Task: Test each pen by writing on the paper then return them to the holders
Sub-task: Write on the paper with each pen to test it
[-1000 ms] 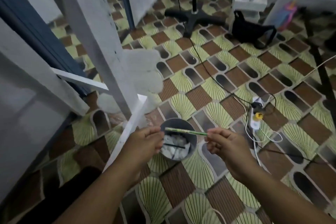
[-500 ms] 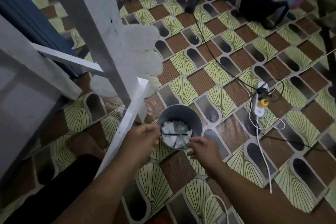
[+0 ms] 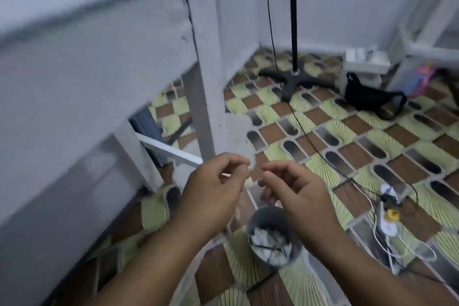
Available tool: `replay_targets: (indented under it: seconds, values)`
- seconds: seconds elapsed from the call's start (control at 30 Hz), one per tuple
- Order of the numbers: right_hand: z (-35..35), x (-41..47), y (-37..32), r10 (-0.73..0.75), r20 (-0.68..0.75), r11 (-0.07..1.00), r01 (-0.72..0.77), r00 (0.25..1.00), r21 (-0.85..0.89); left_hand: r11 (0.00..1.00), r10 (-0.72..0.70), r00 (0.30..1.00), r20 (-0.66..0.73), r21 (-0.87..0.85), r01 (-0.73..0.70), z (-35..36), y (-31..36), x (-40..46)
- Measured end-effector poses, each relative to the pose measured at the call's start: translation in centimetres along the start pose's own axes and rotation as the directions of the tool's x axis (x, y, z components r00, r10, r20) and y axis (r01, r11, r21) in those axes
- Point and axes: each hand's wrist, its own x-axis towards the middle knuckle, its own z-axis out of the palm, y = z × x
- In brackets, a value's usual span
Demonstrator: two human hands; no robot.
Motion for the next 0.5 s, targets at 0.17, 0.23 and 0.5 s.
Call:
replay_targets:
  seconds: [0.17, 0.23, 0.5]
  values:
    - [2.7, -2.0, -12.6, -0.359, 0.101, 0.933, 0.354, 0.928, 0.061, 0.929, 0.368, 0.915, -0.166, 0.112, -0.354, -6.7, 9.8, -6.9]
    - [4.5, -3.4, -17.3, -0.465, 0.143, 0.885, 0.455, 0.874, 0.096, 0.886, 0.461, 0.849, -0.258, 0.188, -0.424, -9.9, 12.7, -10.2]
    - [17.4, -8.2, -29.5, -0.660, 0.406, 0.744, 0.625, 0.632, 0.236, 0.829, 0.542, 0.640, -0.545, 0.470, -0.302, -25.4, 17.9, -22.5]
